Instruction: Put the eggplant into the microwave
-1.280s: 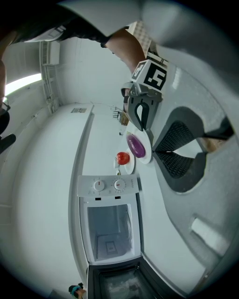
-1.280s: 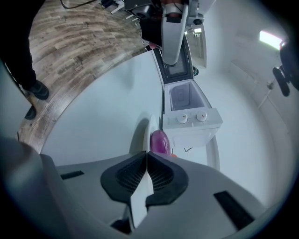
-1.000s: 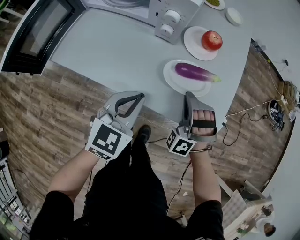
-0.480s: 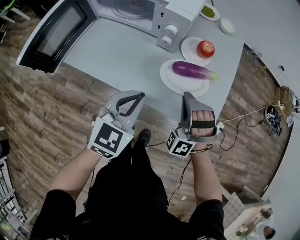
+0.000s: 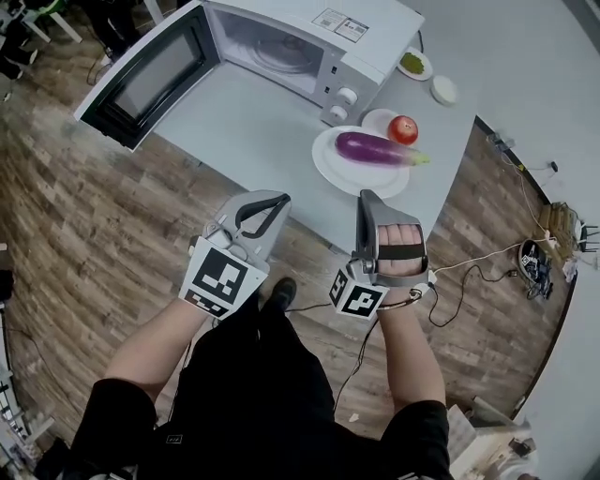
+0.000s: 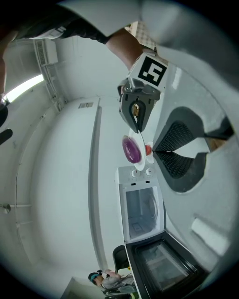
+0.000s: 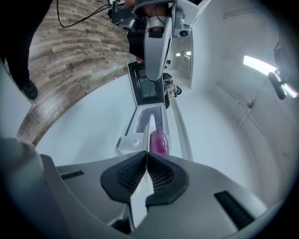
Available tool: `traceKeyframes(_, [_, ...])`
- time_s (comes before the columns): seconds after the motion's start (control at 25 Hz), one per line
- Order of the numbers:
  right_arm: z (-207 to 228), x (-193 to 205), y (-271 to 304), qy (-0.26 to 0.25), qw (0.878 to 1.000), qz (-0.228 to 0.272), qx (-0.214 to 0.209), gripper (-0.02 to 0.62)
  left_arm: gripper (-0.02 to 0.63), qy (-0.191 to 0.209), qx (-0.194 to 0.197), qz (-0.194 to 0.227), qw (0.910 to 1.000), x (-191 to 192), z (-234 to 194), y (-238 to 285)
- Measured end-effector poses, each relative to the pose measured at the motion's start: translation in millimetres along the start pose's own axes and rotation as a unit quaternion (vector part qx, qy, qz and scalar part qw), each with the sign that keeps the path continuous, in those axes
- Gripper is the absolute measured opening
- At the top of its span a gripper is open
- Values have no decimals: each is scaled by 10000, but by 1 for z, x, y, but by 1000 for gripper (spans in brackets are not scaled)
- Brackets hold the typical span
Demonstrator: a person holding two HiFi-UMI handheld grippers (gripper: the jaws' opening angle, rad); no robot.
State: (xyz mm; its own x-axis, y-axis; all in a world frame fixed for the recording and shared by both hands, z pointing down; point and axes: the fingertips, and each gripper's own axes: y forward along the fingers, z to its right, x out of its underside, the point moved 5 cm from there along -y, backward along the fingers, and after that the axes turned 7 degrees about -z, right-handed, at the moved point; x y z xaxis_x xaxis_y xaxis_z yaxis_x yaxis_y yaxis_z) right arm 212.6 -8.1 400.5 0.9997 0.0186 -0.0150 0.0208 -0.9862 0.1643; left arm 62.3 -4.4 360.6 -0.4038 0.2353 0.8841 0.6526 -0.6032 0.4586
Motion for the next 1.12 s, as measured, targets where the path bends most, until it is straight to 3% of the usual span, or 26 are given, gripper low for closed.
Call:
traceKeyframes(0.36, [31,-54,10,-93,9982,549,233,23,9,-209,-389,2,9990,-1,-29,-33])
traceKeyframes(0.64, [51,-107,41,-113,9971,678,318,23,9,-255,-548,90,9981,2,-85,-56])
traceKeyframes(1.12, [71,-197,95,53,9984,279,490,23,9,40,-187,212,9996,7,-193,-74])
